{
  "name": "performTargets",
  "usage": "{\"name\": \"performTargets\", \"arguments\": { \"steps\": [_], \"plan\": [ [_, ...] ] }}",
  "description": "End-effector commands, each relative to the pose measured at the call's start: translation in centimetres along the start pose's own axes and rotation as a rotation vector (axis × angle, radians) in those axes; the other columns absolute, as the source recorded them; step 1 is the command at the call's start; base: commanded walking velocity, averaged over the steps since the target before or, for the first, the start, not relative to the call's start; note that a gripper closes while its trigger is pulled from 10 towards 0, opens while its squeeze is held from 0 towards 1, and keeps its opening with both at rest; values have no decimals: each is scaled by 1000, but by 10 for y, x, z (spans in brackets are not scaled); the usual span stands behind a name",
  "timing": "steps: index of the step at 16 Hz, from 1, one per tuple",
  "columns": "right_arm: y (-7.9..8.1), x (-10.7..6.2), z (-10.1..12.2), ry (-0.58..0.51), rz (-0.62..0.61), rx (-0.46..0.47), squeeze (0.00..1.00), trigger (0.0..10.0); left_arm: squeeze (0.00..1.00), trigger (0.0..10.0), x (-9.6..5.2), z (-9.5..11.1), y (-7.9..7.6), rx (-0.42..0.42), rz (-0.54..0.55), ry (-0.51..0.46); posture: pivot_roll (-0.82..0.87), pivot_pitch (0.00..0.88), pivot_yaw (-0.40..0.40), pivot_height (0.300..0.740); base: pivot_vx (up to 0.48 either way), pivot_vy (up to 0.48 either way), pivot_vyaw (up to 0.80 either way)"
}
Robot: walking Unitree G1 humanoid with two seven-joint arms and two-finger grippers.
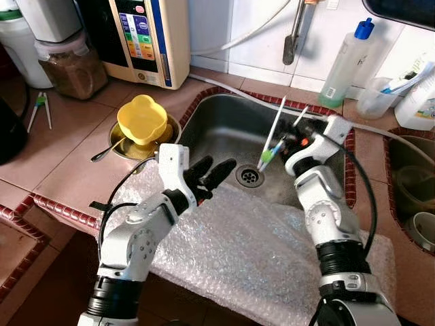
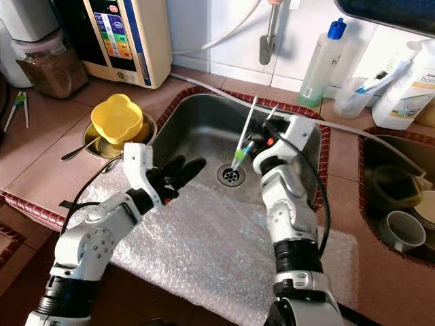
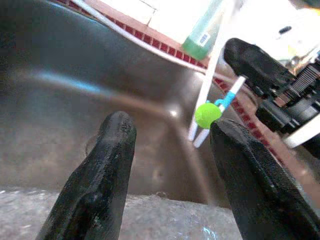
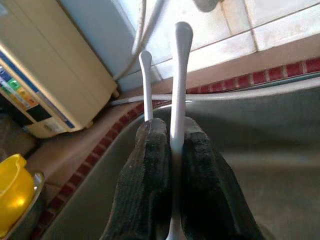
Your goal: Kitchen organization
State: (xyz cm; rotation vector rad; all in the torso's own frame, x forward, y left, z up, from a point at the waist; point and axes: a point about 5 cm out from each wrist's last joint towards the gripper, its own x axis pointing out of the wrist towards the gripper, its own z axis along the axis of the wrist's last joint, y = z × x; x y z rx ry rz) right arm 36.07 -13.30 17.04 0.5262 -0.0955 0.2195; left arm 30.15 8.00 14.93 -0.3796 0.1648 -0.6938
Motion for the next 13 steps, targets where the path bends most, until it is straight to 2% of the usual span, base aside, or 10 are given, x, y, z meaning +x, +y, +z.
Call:
{"name": "performTargets", "arguments": {
  "steps": [1, 8, 10, 11, 13],
  "plan": [
    [3, 2, -4, 10, 18, -25, 1000, 10000, 1000, 10000, 1, -1, -7, 36, -29, 7, -52, 93, -14, 740, 0, 0, 0],
    [3, 2, -15, 37, 22, -71, 1000, 10000, 1000, 10000, 4, -1, -10, 91, -32, 21, -54, 97, -10, 740, 0, 0, 0],
    [8, 2, -17, 41, 57, -67, 1000, 10000, 1000, 10000, 5, -4, -5, 108, 6, 38, -57, 99, -11, 740, 0, 0, 0],
    [12, 2, -17, 40, 84, -63, 1000, 10000, 1000, 10000, 5, -3, -3, 133, 26, 22, -59, 98, -11, 740, 0, 0, 0],
    [21, 2, -14, 36, 134, -46, 1000, 10000, 1000, 10000, 9, 6, 1, 131, 78, -33, -61, 100, -14, 740, 0, 0, 0]
  ]
}}
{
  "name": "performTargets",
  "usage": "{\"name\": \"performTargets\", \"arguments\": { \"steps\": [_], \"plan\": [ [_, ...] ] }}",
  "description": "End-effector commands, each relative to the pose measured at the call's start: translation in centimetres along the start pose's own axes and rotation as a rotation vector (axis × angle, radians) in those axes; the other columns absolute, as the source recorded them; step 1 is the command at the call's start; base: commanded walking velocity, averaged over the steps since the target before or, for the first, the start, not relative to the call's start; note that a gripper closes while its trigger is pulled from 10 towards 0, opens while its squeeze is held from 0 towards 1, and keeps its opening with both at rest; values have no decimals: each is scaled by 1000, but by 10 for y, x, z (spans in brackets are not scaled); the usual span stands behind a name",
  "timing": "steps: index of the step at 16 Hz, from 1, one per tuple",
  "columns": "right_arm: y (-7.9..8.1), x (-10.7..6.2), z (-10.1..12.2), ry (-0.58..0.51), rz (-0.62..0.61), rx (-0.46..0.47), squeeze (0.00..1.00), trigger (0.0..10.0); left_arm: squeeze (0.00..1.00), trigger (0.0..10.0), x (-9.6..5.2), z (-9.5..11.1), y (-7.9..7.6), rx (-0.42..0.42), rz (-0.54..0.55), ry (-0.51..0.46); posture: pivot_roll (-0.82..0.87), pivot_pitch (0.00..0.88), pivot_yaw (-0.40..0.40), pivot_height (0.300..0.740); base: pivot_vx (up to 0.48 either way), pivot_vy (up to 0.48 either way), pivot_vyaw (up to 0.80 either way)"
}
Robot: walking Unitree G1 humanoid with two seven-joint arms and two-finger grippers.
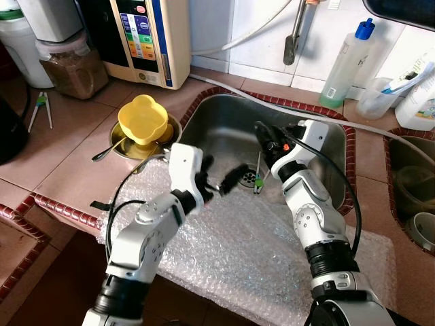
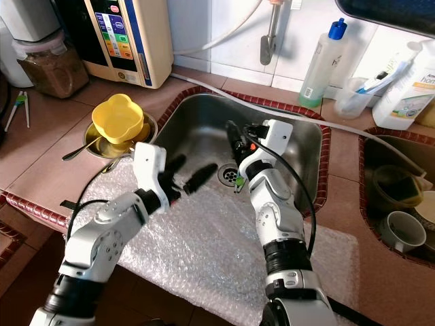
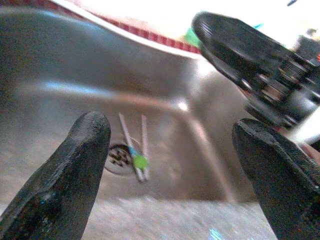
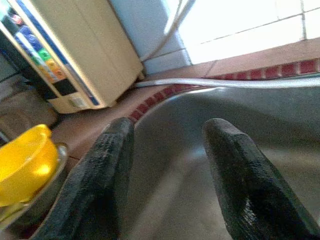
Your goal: Kitchen organization
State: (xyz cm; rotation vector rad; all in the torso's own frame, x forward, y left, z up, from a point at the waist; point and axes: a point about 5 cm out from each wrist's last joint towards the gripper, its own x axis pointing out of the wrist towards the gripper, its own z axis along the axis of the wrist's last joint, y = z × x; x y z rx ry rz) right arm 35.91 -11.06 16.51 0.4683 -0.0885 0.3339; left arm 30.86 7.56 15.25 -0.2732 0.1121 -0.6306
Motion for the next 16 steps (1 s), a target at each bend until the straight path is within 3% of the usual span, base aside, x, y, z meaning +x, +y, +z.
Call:
{"name": "performTargets", "arguments": {
  "steps": [1, 4, 8, 10, 12, 13, 16],
  "plan": [
    [9, -1, 3, -2, 56, -1, 1000, 10000, 1000, 10000, 3, 7, 5, 18, 40, -29, -62, 101, -16, 740, 0, 0, 0],
    [26, -18, 4, 19, 195, -68, 1000, 10000, 1000, 10000, 13, 29, 24, 47, 177, -126, -72, 104, -12, 740, 0, 0, 0],
    [32, -40, 6, 23, 240, -78, 1000, 10000, 1000, 10000, 23, 42, 40, 72, 261, -144, -90, 104, 2, 740, 0, 0, 0],
    [34, -49, 6, 28, 262, -92, 1000, 10000, 1000, 10000, 24, 47, 49, 72, 337, -161, -96, 103, 5, 740, 0, 0, 0],
    [34, -61, 7, 42, 276, -98, 1000, 10000, 1000, 10000, 22, 61, 63, 73, 464, -242, -102, 107, 11, 740, 0, 0, 0],
    [34, -64, 7, 43, 279, -103, 1000, 10000, 0, 10000, 18, 68, 75, 71, 555, -264, -100, 109, 13, 740, 0, 0, 0],
    [36, -69, 10, 53, 286, -115, 1000, 10000, 0, 10000, 11, 83, 88, 67, 617, -332, -98, 115, 14, 740, 0, 0, 0]
  ]
}}
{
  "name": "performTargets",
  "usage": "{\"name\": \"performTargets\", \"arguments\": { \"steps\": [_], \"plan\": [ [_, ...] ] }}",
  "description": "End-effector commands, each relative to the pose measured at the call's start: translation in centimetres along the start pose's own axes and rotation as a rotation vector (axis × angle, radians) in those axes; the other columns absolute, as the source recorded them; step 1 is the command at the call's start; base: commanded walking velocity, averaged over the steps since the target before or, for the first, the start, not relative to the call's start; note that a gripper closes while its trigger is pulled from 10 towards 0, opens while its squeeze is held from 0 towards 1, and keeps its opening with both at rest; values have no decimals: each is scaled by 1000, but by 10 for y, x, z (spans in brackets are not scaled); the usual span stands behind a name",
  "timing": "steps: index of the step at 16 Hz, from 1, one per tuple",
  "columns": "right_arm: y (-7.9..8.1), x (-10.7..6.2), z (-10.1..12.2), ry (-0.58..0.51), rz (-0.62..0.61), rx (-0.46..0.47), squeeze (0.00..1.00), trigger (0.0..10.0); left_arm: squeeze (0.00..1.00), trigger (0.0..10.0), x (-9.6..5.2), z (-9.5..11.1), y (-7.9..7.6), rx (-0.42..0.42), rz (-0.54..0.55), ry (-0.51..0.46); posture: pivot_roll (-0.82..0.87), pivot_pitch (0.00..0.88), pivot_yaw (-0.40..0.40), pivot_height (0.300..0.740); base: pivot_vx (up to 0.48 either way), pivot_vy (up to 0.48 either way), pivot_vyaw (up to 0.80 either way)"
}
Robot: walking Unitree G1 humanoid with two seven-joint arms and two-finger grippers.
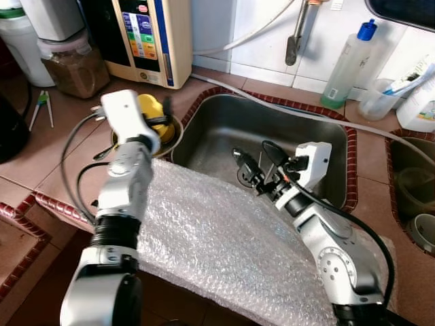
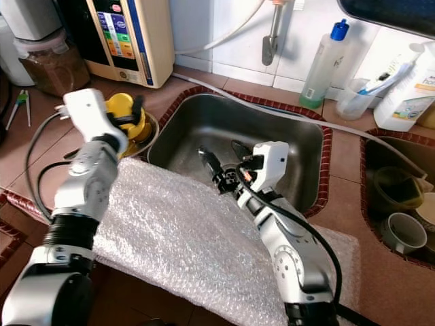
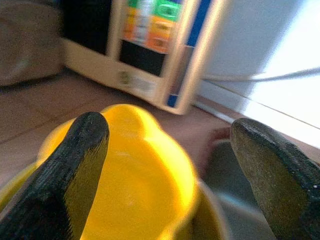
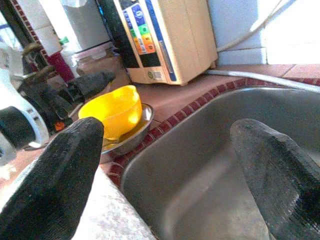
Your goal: Kitchen organization
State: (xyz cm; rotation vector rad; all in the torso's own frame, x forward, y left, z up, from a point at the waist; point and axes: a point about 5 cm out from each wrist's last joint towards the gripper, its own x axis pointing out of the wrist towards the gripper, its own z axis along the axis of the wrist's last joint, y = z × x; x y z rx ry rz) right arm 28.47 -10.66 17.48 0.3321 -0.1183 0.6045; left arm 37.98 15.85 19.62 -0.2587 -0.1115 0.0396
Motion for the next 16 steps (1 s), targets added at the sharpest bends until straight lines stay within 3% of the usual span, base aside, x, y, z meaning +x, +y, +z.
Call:
{"name": "performTargets", "arguments": {
  "steps": [1, 3, 4, 5, 6, 8, 13, 14, 15, 16],
  "plan": [
    [6, -1, 3, -3, 34, 5, 1000, 10000, 0, 10000, 5, 10, 0, 12, 23, -38, -94, 117, 18, 740, 0, 0, 0],
    [17, -2, 6, 2, 130, 25, 1000, 10000, 0, 10000, 7, 9, 14, 29, 125, -26, -90, 121, 20, 740, 0, 0, 0],
    [24, -4, 6, 19, 200, 32, 686, 10000, 0, 10000, 6, 7, 20, -4, 155, -5, -90, 123, 21, 740, 0, 0, 0],
    [24, -5, 7, 20, 201, 14, 235, 10000, 0, 10000, 6, 6, 23, -37, 161, 1, -91, 125, 19, 740, 0, 0, 0],
    [24, -5, 6, 25, 188, 21, 0, 10000, 0, 10000, 7, 5, 24, -38, 168, 11, -91, 125, 19, 740, 0, 0, 0],
    [27, -6, 2, 38, 187, 23, 0, 10000, 0, 10000, 9, -4, 27, -105, 197, 83, -87, 129, 19, 740, 0, 0, 0],
    [32, -8, 3, 47, 218, 10, 0, 10000, 0, 10000, 16, -8, 19, -108, 145, 159, -94, 130, 28, 740, 0, 0, 0],
    [33, -9, 3, 48, 232, 19, 0, 10000, 0, 9255, 16, -12, 17, -125, 131, 205, -96, 131, 30, 740, 0, 0, 0],
    [35, -10, 3, 55, 257, 31, 0, 10000, 0, 2824, 17, -14, 17, -131, 125, 217, -98, 131, 32, 740, 0, 0, 0],
    [36, -10, 3, 57, 265, 32, 0, 10000, 0, 2824, 18, -13, 17, -132, 123, 215, -98, 131, 32, 740, 0, 0, 0]
  ]
}}
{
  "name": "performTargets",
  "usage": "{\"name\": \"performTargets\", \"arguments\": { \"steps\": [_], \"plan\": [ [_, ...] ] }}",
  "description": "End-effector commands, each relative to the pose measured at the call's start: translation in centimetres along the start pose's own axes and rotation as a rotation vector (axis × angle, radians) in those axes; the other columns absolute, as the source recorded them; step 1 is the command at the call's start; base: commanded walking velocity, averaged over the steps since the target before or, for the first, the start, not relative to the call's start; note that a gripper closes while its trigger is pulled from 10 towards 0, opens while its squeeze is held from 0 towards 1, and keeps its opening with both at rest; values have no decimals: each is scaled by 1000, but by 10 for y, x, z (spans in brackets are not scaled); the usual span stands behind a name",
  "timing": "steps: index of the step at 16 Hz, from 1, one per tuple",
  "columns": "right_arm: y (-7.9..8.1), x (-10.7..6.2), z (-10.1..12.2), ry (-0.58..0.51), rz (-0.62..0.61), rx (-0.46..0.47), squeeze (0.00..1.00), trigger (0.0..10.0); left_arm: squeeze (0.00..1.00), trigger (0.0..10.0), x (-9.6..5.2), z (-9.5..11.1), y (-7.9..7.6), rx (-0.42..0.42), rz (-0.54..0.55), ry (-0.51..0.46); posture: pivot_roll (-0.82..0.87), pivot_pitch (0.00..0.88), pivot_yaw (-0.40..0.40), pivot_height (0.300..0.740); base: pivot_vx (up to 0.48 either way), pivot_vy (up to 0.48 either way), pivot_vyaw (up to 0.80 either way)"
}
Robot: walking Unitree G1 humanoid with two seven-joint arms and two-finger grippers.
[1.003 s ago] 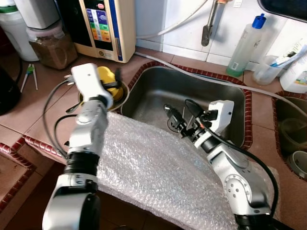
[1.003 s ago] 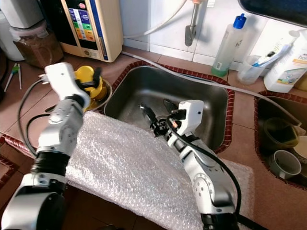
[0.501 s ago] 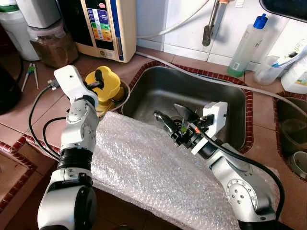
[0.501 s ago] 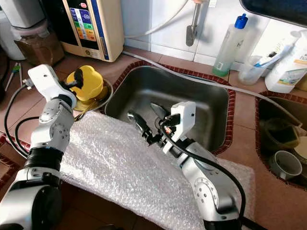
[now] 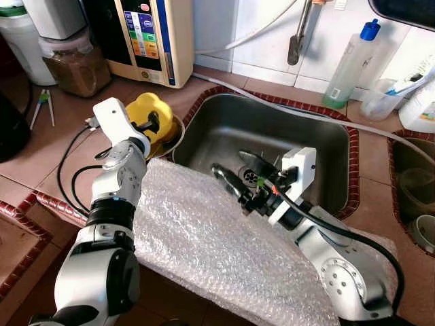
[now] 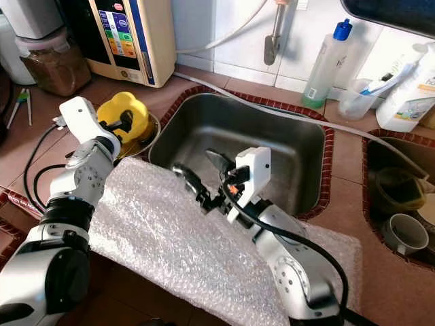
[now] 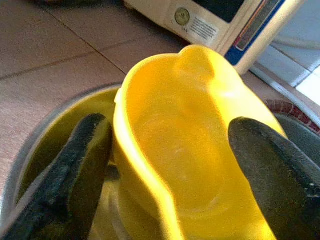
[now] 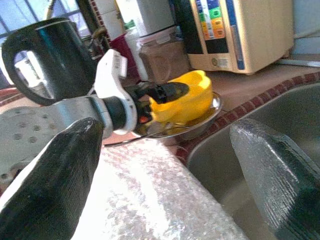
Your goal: Kitchen organization
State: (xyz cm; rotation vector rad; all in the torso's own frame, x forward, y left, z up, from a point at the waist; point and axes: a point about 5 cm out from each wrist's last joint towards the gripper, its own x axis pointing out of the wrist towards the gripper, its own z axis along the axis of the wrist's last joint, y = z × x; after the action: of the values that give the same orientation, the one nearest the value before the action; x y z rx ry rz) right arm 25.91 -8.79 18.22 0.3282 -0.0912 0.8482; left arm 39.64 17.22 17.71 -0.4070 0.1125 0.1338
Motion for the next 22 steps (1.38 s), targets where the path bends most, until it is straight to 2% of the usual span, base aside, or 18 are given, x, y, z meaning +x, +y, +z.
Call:
{"name": "performTargets", "arguments": {
  "steps": [1, 5, 12, 16, 22],
  "plan": [
    [6, 0, 2, -1, 36, 4, 0, 10000, 0, 0, 2, 3, -1, -2, -3, 15, -98, 131, 32, 740, 0, 0, 0],
    [6, -1, 1, 10, 45, 1, 0, 10000, 0, 0, 3, -3, 10, -11, 40, 76, -95, 130, 29, 740, 0, 0, 0],
    [2, -1, 2, 19, 42, -2, 0, 10000, 0, 0, 1, -1, 30, 67, 83, 103, -89, 130, 25, 740, 0, 0, 0],
    [1, -1, 2, 23, 42, -3, 0, 10000, 0, 0, -5, -6, 34, 93, 28, 150, -80, 129, 25, 740, 0, 0, 0],
    [-6, 1, 14, 6, 86, -14, 0, 10000, 0, 0, -10, -11, 42, 99, 28, 164, -74, 120, 25, 740, 0, 0, 0]
  ]
}}
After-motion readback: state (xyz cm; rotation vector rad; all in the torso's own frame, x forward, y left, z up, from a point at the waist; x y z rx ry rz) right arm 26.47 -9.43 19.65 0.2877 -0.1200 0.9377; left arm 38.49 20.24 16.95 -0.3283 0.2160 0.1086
